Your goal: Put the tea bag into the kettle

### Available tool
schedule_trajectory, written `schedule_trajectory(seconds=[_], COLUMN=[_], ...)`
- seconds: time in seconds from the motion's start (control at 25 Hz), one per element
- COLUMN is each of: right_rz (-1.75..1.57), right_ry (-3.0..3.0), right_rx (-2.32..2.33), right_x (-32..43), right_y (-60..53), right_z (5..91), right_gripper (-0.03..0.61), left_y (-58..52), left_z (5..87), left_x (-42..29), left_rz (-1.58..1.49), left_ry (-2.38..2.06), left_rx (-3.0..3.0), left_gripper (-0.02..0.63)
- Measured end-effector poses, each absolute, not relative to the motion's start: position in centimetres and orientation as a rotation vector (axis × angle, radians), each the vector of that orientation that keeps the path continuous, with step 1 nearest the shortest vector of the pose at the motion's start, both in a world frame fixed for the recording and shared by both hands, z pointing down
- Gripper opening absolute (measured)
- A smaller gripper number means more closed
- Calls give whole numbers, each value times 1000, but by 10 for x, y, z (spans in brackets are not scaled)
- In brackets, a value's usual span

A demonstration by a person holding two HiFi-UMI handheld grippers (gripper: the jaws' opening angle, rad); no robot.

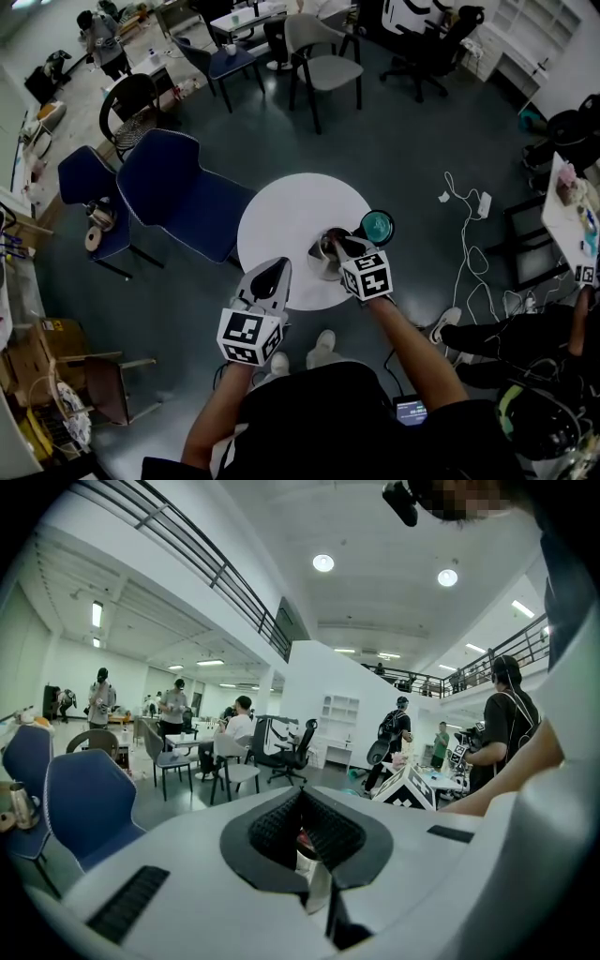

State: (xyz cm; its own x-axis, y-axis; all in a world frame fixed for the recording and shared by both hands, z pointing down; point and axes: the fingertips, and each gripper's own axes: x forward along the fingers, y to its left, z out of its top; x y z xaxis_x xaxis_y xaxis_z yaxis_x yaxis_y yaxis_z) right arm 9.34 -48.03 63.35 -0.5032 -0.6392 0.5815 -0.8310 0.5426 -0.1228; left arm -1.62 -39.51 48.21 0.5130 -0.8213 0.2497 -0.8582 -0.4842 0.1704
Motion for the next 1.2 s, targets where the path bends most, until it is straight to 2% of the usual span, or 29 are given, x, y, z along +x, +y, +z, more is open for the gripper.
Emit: schedule_trajectory(seconds=[0.64,1.2], right_rz=[568,475], right_ry=[-2297,-2387], right_rx=[1220,1294], right_x=[89,80], right_y=[-487,-476], right_z=[639,583], right_gripper=[23,23], left_y=[-405,-407], left_z=[487,485], left_x=[-33,-44], left_rz=[188,175], left_ry=[-1412,-1367], left_rx=[2464,2496], left_gripper=[15,15])
